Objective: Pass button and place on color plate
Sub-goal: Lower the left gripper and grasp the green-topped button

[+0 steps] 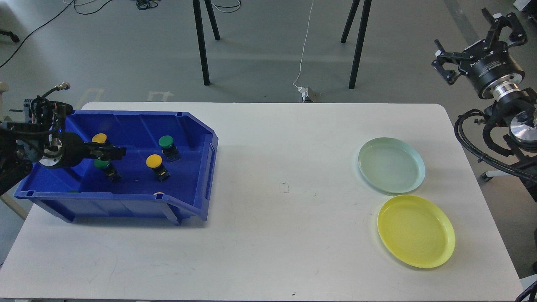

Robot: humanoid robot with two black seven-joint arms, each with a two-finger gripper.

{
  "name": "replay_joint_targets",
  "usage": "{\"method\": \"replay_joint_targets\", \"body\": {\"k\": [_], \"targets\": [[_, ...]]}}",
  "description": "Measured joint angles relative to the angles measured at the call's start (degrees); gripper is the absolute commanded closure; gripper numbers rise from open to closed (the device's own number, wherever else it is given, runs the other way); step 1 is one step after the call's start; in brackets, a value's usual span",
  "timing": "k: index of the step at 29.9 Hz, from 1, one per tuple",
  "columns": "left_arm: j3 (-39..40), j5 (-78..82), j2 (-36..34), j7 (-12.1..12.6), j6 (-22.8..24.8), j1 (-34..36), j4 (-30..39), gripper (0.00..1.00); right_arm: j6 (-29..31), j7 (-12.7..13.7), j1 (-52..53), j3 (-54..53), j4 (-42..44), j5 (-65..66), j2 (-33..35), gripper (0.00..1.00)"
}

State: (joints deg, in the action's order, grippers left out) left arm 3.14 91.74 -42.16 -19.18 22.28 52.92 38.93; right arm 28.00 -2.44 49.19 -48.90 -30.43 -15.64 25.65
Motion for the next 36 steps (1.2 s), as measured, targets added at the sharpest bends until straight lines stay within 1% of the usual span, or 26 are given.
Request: {"method": "replay_joint_targets", "body": {"k": [5, 7, 10, 12, 15, 21, 25, 31, 32, 36], "targets": [[-4.91, 0.13, 2.09, 0.05, -0.48, 0.00, -3.68, 0.17, 0.00, 0.00, 0.00, 0.45, 0.00, 0.06, 0.01, 0.00], [-5.64, -0.24, 2.56, -0.01, -0.49, 0.00, -4.72, 0.17, 0.00, 0.00, -0.03, 0.47, 0.00, 0.06, 0.01, 0.00], [-5.96, -0.42, 3.34, -0.05, -0.51, 0.01, -6.50, 0.18, 0.00, -0.07, -0.10, 0.47, 0.01, 0.03, 0.01, 0.00], [-6.02, -0.45, 3.97, -0.10, -0.55, 0.06, -7.66, 0.22, 0.00, -0.09, -0.14, 0.47, 0.01, 0.01, 0.01, 0.00], [-6.03, -0.51, 4.55, -0.15, -0.58, 0.09, -8.38, 0.24, 0.00, -0.19, -0.14, 0.47, 0.07, 0.01, 0.01, 0.00], [-6.09, -0.50, 4.78, -0.13, -0.64, 0.04, -8.62, 0.25, 0.00, -0.20, -0.14, 0.49, 0.15, 0.01, 0.01, 0.00], [-6.07, -0.46, 4.78, -0.12, -0.64, 0.01, -8.70, 0.32, 0.00, -0.24, -0.16, 0.49, 0.19, 0.03, 0.01, 0.00], [-6.12, -0.38, 4.73, -0.07, -0.61, -0.63, -8.71, 0.39, 0.00, -0.27, -0.23, 0.49, 0.19, 0.05, -0.40, 0.00], [-6.12, -0.38, 4.73, -0.03, -0.59, -0.70, -8.73, 0.41, 0.00, -0.27, -0.23, 0.49, 0.20, 0.05, -0.55, 0.00], [-6.13, -0.47, 4.90, 0.01, -0.56, -0.85, -10.02, 0.57, 0.00, -0.27, -0.23, 0.49, 0.19, 0.08, -0.83, 0.00]]}}
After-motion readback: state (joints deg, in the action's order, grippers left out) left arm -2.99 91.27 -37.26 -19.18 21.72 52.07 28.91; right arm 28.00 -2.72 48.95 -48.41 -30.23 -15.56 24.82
